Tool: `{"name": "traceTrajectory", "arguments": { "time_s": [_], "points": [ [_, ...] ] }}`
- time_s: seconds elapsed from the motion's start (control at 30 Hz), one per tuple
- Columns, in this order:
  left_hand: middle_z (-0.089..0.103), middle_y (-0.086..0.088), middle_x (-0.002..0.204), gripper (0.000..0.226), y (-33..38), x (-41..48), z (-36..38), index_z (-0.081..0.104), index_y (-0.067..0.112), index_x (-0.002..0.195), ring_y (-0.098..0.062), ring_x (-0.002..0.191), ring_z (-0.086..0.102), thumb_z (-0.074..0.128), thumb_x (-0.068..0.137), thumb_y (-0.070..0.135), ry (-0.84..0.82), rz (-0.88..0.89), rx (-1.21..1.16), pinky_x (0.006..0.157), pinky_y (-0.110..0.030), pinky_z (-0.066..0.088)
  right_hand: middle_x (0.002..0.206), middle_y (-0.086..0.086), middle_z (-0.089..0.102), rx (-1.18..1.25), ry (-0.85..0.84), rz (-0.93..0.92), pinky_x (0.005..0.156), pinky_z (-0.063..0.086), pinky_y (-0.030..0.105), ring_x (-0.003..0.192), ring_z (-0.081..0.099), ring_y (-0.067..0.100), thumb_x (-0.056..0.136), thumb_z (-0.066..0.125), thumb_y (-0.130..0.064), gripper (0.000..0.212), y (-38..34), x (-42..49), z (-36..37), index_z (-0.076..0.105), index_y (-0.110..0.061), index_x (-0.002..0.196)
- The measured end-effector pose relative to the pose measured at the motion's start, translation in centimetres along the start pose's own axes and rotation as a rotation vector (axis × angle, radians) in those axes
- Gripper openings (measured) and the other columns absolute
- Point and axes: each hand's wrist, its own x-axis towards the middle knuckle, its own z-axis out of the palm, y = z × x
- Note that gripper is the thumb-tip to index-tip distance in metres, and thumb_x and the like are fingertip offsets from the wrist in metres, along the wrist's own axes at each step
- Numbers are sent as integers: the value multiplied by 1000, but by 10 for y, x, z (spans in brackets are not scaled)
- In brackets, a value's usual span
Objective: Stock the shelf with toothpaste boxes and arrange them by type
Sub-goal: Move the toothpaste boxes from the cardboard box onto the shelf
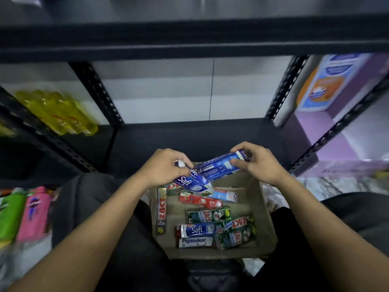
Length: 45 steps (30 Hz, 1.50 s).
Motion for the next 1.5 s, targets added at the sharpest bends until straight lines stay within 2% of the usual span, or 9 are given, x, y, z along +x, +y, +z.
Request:
{"name": "traceTrajectory", "arguments": {
  "time_s": [0.4, 0.7, 0.83, 0.97, 1.07, 1.17, 1.27, 1.37, 1.5],
  "points": [
    [77, 1, 85, 18, 143, -70, -122, 77, 39, 92, -29, 84, 72, 78, 75, 43, 195, 301, -90, 78, -50, 57, 99, 15, 65, 162, 204, -308, 73, 61, 39, 85, 70, 23, 84, 73, -12, 21, -142, -72, -154, 66, -11, 104],
    [77, 2, 91, 14, 204, -105, -177, 79, 25, 93, -19, 87, 73, 77, 79, 23, 422, 479, -250, 76, -36, 58, 98, 20, 67, 378, 390, -346, 72, 61, 42, 85, 71, 30, 82, 70, -13, 23, -182, -91, -234, 65, -10, 104],
    [73, 12, 72, 13, 217, -93, -186, 79, 26, 91, -7, 68, 70, 76, 82, 17, 553, 507, -344, 58, -14, 51, 102, 19, 69, 541, 532, -335, 72, 61, 40, 86, 72, 34, 86, 69, -9, 25, -180, -84, -259, 64, -6, 110],
    [73, 14, 74, 12, 224, -60, -186, 79, 32, 91, -2, 66, 63, 79, 82, 25, 749, 509, -414, 62, -18, 47, 109, 21, 67, 636, 679, -319, 69, 61, 35, 92, 72, 32, 86, 70, -8, 33, -177, -71, -271, 60, -3, 116],
    [62, 23, 59, 11, 234, -31, -171, 78, 30, 95, 6, 56, 52, 75, 84, 28, 924, 488, -266, 56, -7, 35, 100, 11, 69, 373, 929, -290, 74, 60, 40, 89, 72, 25, 81, 78, -25, 22, -170, -53, -267, 67, -25, 100],
    [70, 12, 74, 23, 241, 1, -146, 75, 23, 109, 4, 59, 54, 72, 88, 31, 951, 474, -134, 58, -6, 36, 82, -3, 66, -68, 1163, -280, 75, 46, 24, 72, 59, 15, 81, 75, -33, 24, -166, -37, -250, 65, -27, 102],
    [72, 0, 86, 31, 241, 33, -125, 67, 20, 121, -4, 65, 56, 65, 93, 34, 890, 416, -52, 66, -13, 40, 93, 2, 70, -293, 1078, -316, 74, 39, 22, 77, 60, 17, 85, 73, -30, 32, -166, -22, -235, 65, -16, 112],
    [72, -1, 99, 33, 249, 50, -111, 56, 21, 128, -25, 92, 64, 52, 99, 37, 834, 365, 58, 98, -48, 44, 110, 6, 71, -424, 900, -242, 87, 47, 33, 98, 65, 26, 90, 67, -30, 39, -161, -7, -230, 62, -15, 125],
    [69, -9, 111, 37, 259, 64, -113, 52, 21, 131, -33, 96, 63, 43, 102, 41, 797, 288, 135, 75, -37, 47, 109, 13, 69, -508, 812, -174, 84, 51, 47, 102, 60, 39, 94, 61, -28, 43, -166, 10, -233, 55, -17, 135]
  ]
}}
